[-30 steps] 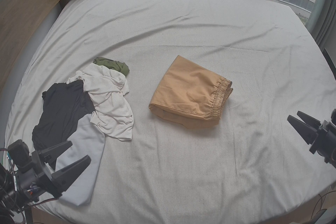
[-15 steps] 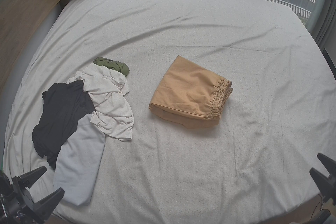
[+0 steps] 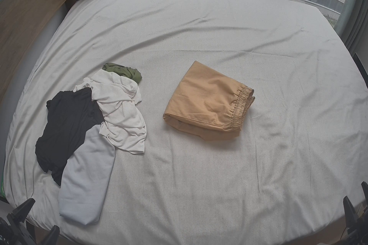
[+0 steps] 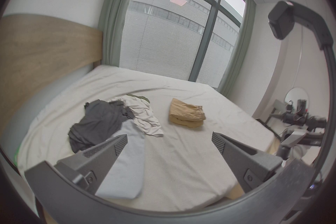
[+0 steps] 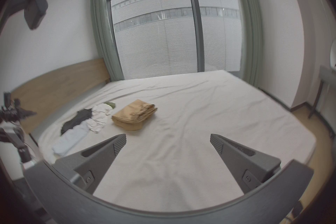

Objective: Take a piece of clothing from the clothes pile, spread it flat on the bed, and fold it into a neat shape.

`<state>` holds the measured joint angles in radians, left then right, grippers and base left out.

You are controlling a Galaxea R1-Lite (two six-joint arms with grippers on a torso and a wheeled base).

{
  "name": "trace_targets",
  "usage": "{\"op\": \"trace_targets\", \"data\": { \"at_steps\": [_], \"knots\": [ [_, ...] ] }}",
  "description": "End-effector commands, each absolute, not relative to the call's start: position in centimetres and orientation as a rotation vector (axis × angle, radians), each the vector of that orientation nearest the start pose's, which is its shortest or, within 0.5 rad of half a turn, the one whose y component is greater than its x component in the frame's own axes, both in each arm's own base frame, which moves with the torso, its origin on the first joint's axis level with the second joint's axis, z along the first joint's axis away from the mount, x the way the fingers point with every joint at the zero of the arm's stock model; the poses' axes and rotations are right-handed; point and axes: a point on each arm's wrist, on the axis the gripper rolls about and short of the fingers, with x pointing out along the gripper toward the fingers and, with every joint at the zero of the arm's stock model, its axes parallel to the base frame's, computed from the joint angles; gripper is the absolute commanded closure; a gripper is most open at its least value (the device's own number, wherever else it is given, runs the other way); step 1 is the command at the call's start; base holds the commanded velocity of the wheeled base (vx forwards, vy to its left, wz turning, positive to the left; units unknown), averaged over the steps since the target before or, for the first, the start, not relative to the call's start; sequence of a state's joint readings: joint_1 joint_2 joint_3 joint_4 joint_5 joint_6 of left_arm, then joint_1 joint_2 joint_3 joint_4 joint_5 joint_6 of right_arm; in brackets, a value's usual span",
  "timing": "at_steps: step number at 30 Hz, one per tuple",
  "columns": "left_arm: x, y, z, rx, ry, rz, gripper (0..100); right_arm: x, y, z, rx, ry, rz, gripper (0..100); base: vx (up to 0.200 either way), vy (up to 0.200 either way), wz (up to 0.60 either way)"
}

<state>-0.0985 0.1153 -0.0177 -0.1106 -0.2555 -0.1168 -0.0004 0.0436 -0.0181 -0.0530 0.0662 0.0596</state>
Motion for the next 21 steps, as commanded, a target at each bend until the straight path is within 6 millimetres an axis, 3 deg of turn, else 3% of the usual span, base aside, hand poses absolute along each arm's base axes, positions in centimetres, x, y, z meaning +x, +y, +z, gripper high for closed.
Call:
{"op": "trace_targets", "data": {
  "at_steps": [1, 6, 14, 21],
  "knots": [
    [-2.21, -0.57, 8.21, -0.049, -0.02, -0.238, 0, -2.21, 0.09, 8.15, 0.016, -0.029, 0.02, 0, 0.0, 0.0, 0.0],
    [-2.33, -0.5, 8.14, -0.031, -0.036, -0.203, 0, -2.26, -0.02, 8.17, 0.019, -0.022, -0.03, 0, 0.0, 0.0, 0.0],
    [-2.28, -0.05, 7.64, 0.008, -0.009, -0.005, 0, -2.19, -0.05, 7.92, 0.048, -0.023, -0.047, 0, 0.0, 0.0, 0.0],
    [-2.28, -0.04, 7.5, 0.011, 0.005, -0.008, 0, -2.19, -0.03, 7.61, 0.02, 0.009, -0.031, 0, 0.0, 0.0, 0.0]
  ]
}}
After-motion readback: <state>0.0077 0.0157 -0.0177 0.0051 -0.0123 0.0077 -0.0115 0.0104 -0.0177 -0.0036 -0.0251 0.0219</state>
